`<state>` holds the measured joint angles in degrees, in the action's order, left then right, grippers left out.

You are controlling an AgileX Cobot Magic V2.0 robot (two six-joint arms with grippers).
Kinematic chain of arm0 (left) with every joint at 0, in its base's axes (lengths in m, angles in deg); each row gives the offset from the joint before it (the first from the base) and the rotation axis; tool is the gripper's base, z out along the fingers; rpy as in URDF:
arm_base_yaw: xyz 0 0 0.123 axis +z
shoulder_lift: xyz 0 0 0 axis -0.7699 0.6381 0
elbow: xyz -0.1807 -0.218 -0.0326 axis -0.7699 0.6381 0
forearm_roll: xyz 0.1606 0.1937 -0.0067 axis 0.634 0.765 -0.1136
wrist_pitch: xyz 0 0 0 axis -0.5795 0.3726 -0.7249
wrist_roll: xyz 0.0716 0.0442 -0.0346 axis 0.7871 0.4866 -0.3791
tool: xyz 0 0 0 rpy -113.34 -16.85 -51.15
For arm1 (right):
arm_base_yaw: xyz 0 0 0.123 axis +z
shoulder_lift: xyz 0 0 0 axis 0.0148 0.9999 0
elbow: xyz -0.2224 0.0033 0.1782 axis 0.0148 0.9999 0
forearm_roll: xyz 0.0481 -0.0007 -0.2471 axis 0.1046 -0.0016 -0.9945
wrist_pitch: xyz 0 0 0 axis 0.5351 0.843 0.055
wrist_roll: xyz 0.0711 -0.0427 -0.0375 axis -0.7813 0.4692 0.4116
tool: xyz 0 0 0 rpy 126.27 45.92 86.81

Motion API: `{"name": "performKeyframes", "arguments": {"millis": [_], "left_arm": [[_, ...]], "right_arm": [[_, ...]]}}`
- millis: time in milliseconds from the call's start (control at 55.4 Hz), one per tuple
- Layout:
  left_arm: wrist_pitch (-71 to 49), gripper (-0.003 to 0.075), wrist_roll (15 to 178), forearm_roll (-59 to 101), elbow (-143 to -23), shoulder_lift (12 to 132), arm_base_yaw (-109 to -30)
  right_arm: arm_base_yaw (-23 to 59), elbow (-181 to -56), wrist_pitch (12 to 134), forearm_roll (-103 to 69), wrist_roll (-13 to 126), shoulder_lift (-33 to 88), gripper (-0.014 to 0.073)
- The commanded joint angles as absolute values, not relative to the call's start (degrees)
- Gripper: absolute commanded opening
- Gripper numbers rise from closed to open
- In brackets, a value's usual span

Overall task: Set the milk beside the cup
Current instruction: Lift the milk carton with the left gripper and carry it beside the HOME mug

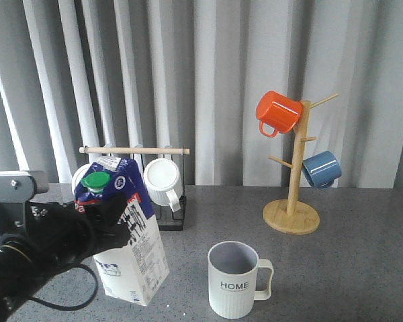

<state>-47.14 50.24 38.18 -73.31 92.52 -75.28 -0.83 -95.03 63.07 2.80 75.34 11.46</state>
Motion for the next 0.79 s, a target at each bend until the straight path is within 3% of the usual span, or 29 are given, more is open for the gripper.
{"name": "performKeyframes", "arguments": {"millis": [0,181,361,776], "left_arm": [[-55.1,0.0056,56.7,31.8,-75.3,93.0,-78.5],[-57.7,0.0056,69.3,20.9,-76.6,96.9,-83.9],[-67.6,0.0056,80.7,3.8,-76.6,99.9,-87.5],[-69.6,0.0056,86.5,1.9,-82.5,107.8,-93.5]], "right_arm": [[-1.0,-96.8,59.4,2.9,75.7,11.2,-0.0003],[-1.0,-96.8,59.4,2.9,75.7,11.2,-0.0003],[-1.0,-96.8,59.4,2.9,75.7,11.2,-0.0003],[-1.0,-96.8,59.4,2.9,75.7,11.2,-0.0003]]}}
